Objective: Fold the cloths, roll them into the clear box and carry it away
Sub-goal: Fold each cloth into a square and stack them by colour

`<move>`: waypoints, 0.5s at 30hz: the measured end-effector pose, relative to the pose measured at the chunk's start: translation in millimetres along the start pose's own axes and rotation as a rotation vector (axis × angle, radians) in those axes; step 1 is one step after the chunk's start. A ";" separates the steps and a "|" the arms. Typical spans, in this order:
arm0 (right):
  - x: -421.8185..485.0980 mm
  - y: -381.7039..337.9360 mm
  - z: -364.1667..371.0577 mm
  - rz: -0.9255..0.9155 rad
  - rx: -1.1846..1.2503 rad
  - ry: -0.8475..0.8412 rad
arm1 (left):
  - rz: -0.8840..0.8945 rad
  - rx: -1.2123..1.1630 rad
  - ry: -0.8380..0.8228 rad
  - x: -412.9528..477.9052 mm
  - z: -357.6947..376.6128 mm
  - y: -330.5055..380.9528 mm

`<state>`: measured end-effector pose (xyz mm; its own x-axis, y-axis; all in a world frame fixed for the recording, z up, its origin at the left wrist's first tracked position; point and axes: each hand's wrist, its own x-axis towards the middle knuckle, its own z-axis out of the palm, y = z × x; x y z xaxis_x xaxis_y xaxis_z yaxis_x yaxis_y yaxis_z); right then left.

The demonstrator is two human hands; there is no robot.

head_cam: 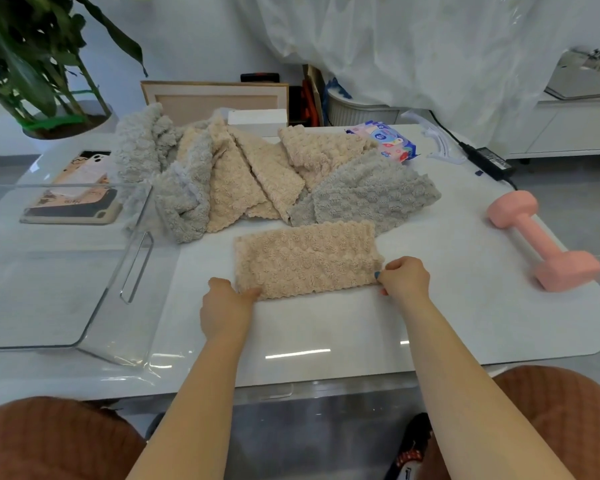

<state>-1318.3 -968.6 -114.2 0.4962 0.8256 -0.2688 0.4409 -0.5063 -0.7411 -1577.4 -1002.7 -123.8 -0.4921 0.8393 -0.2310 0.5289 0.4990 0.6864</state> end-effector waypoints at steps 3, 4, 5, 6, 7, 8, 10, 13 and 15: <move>-2.7 -3.0 -6.6 0.049 -0.005 -0.087 | -0.023 0.032 -0.026 5.4 -6.0 -1.8; -4.3 -4.0 -9.0 0.077 0.028 -0.134 | -0.040 0.013 -0.054 8.1 -7.6 -2.8; -6.2 -4.6 -11.8 0.101 0.082 -0.178 | -0.056 -0.051 -0.079 10.0 -9.5 -3.4; -7.9 -4.9 -13.9 0.115 0.148 -0.210 | -0.067 -0.162 -0.095 11.2 -11.3 -3.4; -10.3 -5.5 -16.5 0.128 0.220 -0.231 | -0.076 -0.294 -0.102 11.0 -14.6 -2.1; -13.5 -6.7 -18.9 0.143 0.292 -0.250 | -0.084 -0.427 -0.100 9.9 -19.0 0.3; -22.6 -12.0 -25.9 0.155 0.411 -0.285 | -0.100 -0.641 -0.101 5.2 -30.0 9.8; -35.8 -25.7 -41.9 0.085 0.722 -0.223 | -0.181 -0.931 -0.133 -0.8 -53.9 30.4; -41.0 -35.6 -54.3 0.052 0.902 -0.126 | -0.224 -1.073 -0.167 1.3 -69.7 43.7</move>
<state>-1313.8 -998.0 -43.4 0.3903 0.8550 -0.3415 -0.3583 -0.2006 -0.9118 -1603.1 -994.9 -46.1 -0.3599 0.8122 -0.4592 -0.4735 0.2651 0.8399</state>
